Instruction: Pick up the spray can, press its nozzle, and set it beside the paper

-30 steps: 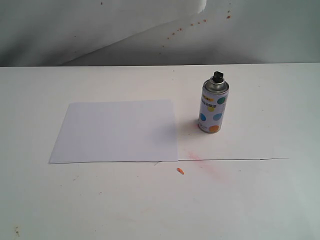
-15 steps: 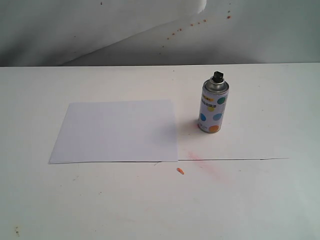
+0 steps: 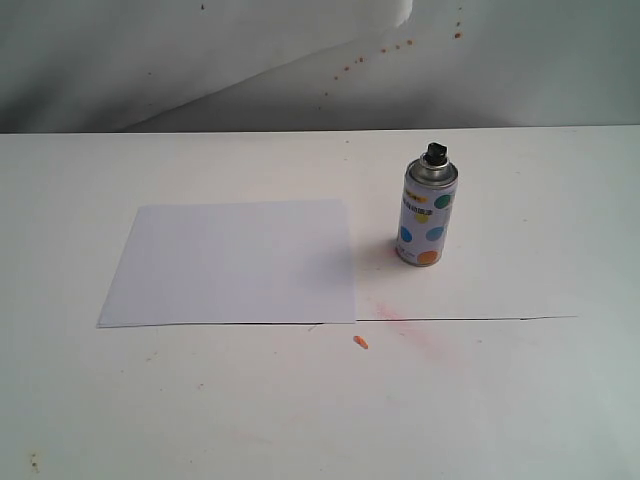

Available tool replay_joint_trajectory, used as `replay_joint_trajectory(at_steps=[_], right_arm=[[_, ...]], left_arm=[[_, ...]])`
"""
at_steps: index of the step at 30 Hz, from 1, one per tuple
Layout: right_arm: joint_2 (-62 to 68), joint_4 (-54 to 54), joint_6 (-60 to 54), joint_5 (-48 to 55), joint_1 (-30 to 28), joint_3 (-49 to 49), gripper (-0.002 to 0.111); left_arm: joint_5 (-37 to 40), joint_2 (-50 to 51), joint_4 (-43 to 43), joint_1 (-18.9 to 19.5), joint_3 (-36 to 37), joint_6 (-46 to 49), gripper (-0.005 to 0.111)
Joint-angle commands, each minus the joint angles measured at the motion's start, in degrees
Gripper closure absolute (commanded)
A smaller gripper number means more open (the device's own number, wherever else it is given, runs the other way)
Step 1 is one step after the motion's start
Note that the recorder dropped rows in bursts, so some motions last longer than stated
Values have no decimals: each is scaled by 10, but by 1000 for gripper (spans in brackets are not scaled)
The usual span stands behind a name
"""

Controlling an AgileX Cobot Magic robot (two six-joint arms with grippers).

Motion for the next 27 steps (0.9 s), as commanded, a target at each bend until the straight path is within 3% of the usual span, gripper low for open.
replay_joint_trajectory(at_steps=[1, 6, 9, 11, 14, 17, 21, 27], right_arm=[[-3, -3, -2, 0, -4, 2, 108], [-3, -3, -2, 0, -4, 2, 108], [-3, -3, -2, 0, -4, 2, 108], [-3, -3, -2, 0, -4, 2, 108], [-3, -3, -2, 0, -4, 2, 108], [-3, -3, 0, 0, -4, 2, 108], [-3, -3, 0, 0, -4, 2, 108], [-3, -3, 0, 0, -4, 2, 108]], left_arm=[[-1, -15, -1, -3, 4, 3, 107], [-9, -86, 4, -3, 4, 11, 107], [-51, -141, 78, -3, 5, -17, 107], [-55, -164, 174, -3, 12, -110, 107], [-60, -197, 356, -3, 35, -327, 107], [-68, -221, 480, -5, 58, -461, 107], [-93, -227, 563, -58, 77, -514, 107], [-143, -250, 595, -115, 127, -522, 107]])
